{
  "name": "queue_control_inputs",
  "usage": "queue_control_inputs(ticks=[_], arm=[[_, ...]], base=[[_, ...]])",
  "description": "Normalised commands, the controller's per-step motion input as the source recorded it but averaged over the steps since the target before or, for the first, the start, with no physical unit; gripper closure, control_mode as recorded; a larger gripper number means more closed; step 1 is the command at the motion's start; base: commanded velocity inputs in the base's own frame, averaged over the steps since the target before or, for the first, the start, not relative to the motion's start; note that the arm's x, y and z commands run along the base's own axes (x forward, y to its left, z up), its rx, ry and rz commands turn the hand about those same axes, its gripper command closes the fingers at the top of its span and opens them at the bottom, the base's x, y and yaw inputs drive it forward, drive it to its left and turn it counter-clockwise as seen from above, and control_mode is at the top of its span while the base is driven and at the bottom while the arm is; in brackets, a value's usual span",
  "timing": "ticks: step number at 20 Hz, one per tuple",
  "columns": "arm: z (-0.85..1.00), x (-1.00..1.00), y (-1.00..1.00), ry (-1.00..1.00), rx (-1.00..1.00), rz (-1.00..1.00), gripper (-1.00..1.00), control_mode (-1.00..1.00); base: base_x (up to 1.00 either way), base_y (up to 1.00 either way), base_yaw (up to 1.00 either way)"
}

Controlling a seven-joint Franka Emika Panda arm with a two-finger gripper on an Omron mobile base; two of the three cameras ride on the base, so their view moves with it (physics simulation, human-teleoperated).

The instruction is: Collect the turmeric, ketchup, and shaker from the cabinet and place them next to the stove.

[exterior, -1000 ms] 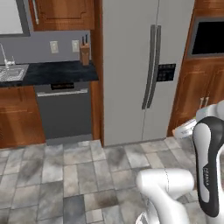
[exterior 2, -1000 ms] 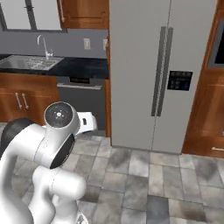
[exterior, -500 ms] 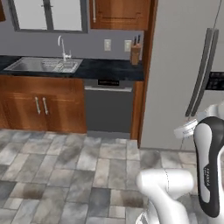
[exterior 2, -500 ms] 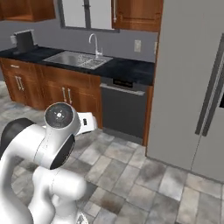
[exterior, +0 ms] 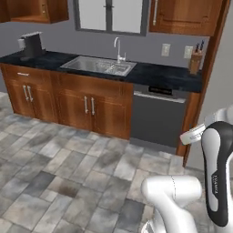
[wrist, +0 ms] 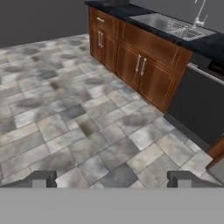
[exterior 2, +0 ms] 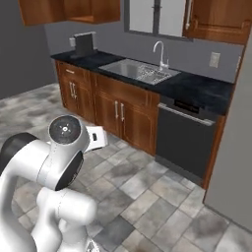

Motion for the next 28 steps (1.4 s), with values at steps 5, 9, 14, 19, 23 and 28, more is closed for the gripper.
queue_control_inputs(ticks=[5, 9, 14, 19, 23, 28], arm=[[0.0, 0.0, 0.0, 0.0, 0.0, 0.0, -1.0, 1.0], [0.0, 0.0, 0.0, 0.0, 0.0, 0.0, -1.0, 1.0], [0.0, 0.0, 0.0, 0.0, 0.0, 0.0, -1.0, 1.0], [0.0, 0.0, 0.0, 0.0, 0.0, 0.0, -1.0, 1.0], [0.0, 0.0, 0.0, 0.0, 0.0, 0.0, -1.0, 1.0], [0.0, 0.0, 0.0, 0.0, 0.0, 0.0, -1.0, 1.0]], base=[[1.0, 0.0, 0.4], [1.0, 0.0, 0.39], [0.96, 0.02, 0.34], [0.82, 0.21, 0.12], [0.74, 0.43, 0.0], [0.67, 0.56, -0.04]])
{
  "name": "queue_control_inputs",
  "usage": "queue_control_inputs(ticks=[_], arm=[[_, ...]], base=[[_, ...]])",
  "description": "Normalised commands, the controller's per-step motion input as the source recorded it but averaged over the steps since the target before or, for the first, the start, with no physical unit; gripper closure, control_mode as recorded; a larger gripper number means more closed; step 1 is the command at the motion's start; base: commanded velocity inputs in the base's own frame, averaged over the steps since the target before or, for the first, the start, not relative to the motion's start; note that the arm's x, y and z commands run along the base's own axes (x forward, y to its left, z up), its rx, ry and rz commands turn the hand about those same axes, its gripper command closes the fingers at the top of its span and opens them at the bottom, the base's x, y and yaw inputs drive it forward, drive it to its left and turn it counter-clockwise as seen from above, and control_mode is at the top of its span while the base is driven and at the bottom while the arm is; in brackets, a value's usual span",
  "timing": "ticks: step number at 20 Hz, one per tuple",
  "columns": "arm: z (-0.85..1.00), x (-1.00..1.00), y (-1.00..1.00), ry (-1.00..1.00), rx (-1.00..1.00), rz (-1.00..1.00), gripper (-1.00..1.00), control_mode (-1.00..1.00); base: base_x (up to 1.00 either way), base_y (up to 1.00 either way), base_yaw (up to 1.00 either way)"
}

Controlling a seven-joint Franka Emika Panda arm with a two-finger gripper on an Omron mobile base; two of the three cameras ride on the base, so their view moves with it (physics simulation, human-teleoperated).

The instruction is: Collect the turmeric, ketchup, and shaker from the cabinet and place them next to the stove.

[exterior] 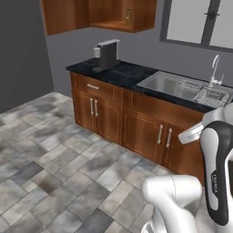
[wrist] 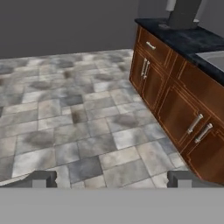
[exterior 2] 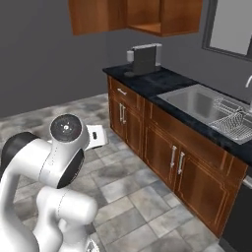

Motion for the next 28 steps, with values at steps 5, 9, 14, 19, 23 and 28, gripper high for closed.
queue_control_inputs(ticks=[5, 9, 14, 19, 23, 28], arm=[[0.0, 0.0, 0.0, 0.0, 0.0, 0.0, -1.0, 1.0], [0.0, 0.0, 0.0, 0.0, 0.0, 0.0, -1.0, 1.0], [0.0, 0.0, 0.0, 0.0, 0.0, 0.0, -1.0, 1.0], [0.0, 0.0, 0.0, 0.0, 0.0, 0.0, -1.0, 1.0], [0.0, 0.0, 0.0, 0.0, 0.0, 0.0, -1.0, 1.0], [0.0, 0.0, 0.0, 0.0, 0.0, 0.0, -1.0, 1.0]], base=[[0.65, 0.58, -0.11], [0.71, 0.39, -0.15], [0.69, 0.36, -0.23], [0.76, 0.3, -0.27], [0.82, 0.25, -0.28], [0.83, 0.2, -0.28]])
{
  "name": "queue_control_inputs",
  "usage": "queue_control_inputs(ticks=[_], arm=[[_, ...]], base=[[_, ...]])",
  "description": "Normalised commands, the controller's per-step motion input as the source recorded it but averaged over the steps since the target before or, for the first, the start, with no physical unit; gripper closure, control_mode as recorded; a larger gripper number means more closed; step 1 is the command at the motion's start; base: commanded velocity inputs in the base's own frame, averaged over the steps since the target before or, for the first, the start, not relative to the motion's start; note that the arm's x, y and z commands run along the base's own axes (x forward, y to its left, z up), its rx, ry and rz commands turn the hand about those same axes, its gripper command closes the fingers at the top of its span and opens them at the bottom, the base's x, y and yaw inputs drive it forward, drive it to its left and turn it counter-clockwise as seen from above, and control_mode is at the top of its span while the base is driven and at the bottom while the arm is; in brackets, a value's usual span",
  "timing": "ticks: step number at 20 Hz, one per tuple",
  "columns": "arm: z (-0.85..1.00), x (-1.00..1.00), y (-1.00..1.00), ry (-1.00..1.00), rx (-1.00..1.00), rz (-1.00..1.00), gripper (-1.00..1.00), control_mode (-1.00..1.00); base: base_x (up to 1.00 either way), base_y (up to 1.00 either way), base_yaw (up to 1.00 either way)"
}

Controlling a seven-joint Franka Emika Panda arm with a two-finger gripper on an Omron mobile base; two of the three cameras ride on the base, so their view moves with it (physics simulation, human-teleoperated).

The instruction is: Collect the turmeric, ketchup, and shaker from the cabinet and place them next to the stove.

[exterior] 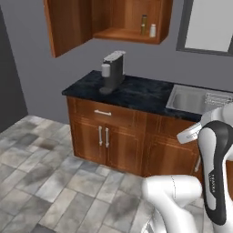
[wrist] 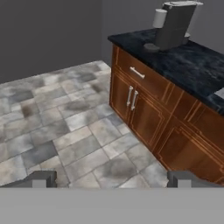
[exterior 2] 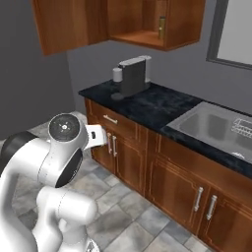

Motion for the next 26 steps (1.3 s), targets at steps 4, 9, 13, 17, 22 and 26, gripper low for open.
queue_control_inputs(ticks=[4, 9, 13, 17, 22, 26], arm=[[0.0, 0.0, 0.0, 0.0, 0.0, 0.0, -1.0, 1.0], [0.0, 0.0, 0.0, 0.0, 0.0, 0.0, -1.0, 1.0], [0.0, 0.0, 0.0, 0.0, 0.0, 0.0, -1.0, 1.0], [0.0, 0.0, 0.0, 0.0, 0.0, 0.0, -1.0, 1.0], [0.0, 0.0, 0.0, 0.0, 0.0, 0.0, -1.0, 1.0], [0.0, 0.0, 0.0, 0.0, 0.0, 0.0, -1.0, 1.0]], base=[[0.81, 0.2, -0.29], [0.74, 0.18, -0.32], [0.59, 0.3, -0.36], [0.53, 0.29, -0.38], [0.5, 0.41, -0.36], [0.55, 0.54, -0.3]])
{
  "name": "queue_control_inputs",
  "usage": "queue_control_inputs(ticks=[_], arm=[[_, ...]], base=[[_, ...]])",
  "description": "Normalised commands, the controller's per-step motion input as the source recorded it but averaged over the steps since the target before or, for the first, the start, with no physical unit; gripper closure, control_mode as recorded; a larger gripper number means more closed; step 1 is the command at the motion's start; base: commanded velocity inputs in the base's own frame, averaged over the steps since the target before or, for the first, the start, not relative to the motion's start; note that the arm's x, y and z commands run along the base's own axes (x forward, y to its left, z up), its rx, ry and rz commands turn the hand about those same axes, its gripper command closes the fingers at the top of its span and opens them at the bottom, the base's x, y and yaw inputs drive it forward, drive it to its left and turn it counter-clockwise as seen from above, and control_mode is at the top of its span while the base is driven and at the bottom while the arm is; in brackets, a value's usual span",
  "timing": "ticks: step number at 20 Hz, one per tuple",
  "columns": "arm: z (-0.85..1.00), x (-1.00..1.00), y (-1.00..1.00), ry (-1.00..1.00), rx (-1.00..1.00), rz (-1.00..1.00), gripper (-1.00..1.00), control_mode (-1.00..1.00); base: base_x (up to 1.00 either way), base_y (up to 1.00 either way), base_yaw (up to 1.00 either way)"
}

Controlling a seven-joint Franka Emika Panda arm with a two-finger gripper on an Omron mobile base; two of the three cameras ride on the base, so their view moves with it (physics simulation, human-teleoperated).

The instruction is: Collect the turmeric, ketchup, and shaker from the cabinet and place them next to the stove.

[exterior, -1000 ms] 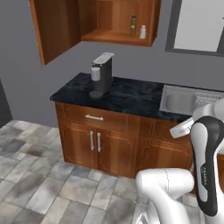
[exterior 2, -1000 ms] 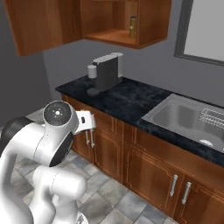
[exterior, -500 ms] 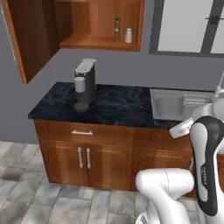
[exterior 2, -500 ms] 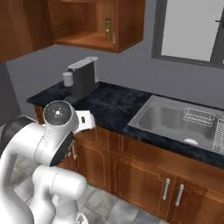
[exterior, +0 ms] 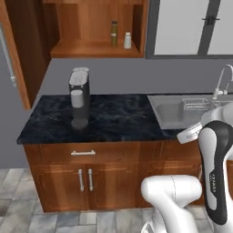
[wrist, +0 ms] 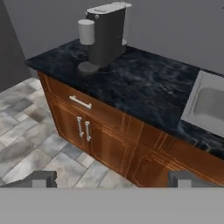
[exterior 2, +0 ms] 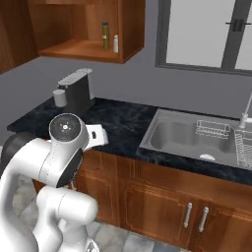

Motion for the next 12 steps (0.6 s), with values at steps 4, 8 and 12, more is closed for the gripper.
queue_control_inputs(ticks=[4, 8, 12], arm=[[0.0, 0.0, 0.0, 0.0, 0.0, 0.0, -1.0, 1.0], [0.0, 0.0, 0.0, 0.0, 0.0, 0.0, -1.0, 1.0], [0.0, 0.0, 0.0, 0.0, 0.0, 0.0, -1.0, 1.0]], base=[[0.54, 0.52, -0.25], [0.55, 0.39, -0.16], [0.63, 0.15, -0.06]])
